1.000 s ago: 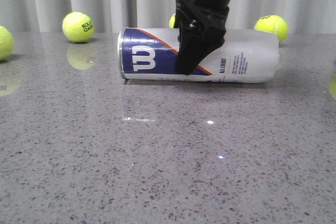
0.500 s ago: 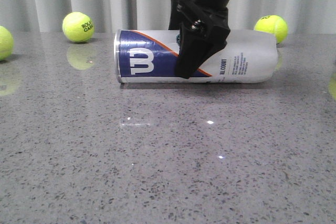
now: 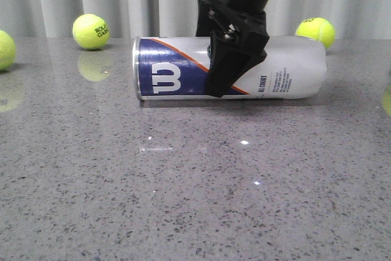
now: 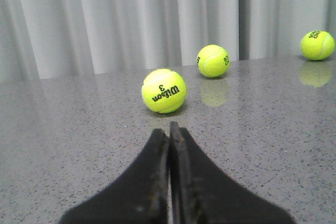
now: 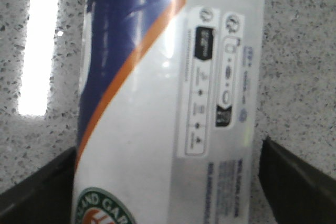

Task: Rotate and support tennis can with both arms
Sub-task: 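Set the can down on its side and roll it with the right gripper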

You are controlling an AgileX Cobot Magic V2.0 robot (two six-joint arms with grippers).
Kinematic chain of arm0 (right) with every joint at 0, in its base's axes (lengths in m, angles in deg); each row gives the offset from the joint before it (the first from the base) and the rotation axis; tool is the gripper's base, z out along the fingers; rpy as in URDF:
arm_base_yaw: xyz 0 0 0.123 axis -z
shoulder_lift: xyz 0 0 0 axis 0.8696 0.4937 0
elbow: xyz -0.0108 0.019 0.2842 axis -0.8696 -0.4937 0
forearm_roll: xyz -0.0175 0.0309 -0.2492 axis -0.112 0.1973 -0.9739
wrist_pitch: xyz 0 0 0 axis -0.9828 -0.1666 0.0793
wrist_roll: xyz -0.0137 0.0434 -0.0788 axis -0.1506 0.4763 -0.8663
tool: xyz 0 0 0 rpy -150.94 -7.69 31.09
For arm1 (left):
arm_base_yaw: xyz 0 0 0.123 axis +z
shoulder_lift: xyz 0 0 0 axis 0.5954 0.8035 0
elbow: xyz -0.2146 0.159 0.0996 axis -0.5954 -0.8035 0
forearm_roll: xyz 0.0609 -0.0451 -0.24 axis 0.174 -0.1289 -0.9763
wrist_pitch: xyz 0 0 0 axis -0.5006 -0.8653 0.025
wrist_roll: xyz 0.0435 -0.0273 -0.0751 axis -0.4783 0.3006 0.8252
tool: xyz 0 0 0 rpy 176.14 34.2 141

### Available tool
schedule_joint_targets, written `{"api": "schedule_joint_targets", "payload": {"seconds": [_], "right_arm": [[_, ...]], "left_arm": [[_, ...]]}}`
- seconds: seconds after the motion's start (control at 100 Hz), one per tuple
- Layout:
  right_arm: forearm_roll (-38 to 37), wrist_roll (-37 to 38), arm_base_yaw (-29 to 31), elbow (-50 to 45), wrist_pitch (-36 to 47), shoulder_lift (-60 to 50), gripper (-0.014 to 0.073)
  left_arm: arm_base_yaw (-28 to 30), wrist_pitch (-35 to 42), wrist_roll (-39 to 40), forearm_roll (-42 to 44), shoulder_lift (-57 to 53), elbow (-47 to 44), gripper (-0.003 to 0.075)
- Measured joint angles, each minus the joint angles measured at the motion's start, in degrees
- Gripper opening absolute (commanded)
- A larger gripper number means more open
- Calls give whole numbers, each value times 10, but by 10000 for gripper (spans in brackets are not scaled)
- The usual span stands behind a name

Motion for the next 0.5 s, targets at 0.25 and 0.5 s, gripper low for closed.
{"api": "schedule_joint_targets", "payload": {"seconds": [0.25, 0.5], "right_arm": [[1, 0, 0, 0, -8, 0, 666], [1, 0, 0, 0, -10, 0, 666]], "left_arm": [[0, 0, 0, 0, 0, 0, -21], [0, 0, 0, 0, 0, 0, -21]]}}
